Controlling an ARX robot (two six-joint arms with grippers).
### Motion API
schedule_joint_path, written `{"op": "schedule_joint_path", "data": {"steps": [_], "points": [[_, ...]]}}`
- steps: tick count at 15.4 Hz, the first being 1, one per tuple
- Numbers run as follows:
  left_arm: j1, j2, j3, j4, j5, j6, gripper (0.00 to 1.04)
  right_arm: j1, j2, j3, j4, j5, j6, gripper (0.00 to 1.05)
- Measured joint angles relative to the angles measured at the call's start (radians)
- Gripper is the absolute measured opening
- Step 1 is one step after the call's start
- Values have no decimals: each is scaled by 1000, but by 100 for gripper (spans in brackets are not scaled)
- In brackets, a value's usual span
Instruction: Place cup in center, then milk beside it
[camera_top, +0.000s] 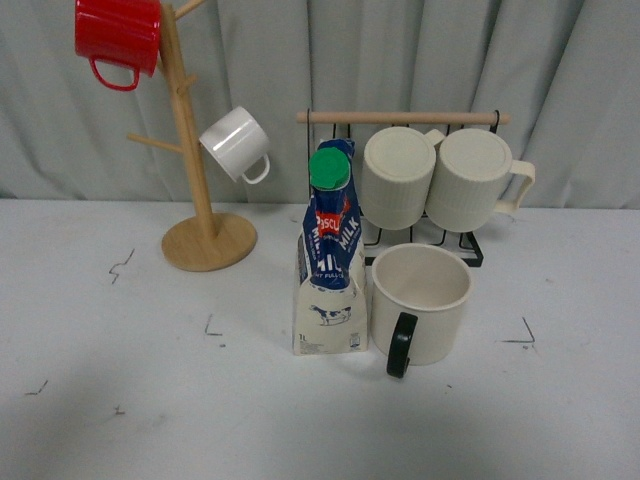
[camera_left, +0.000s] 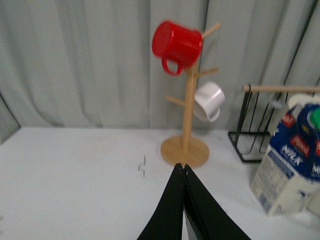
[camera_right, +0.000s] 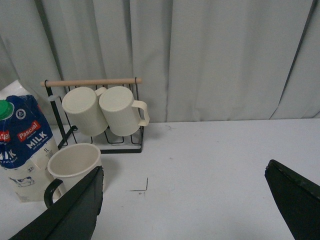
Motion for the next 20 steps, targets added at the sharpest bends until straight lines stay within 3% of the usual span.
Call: {"op": "schedule_joint_path", "data": {"steps": [10, 11, 17, 20], "points": [[0, -185, 0, -184, -1, 0, 2, 0, 0, 0, 0, 0, 0, 98], [0, -293, 1, -340, 0, 0, 2, 0, 0, 0, 0, 0, 0, 98], [0, -338, 1, -341, -2, 0, 2, 0, 0, 0, 0, 0, 0, 98], [0, -338, 1, -341, -1, 0, 36, 0, 0, 0, 0, 0, 0, 98]]}}
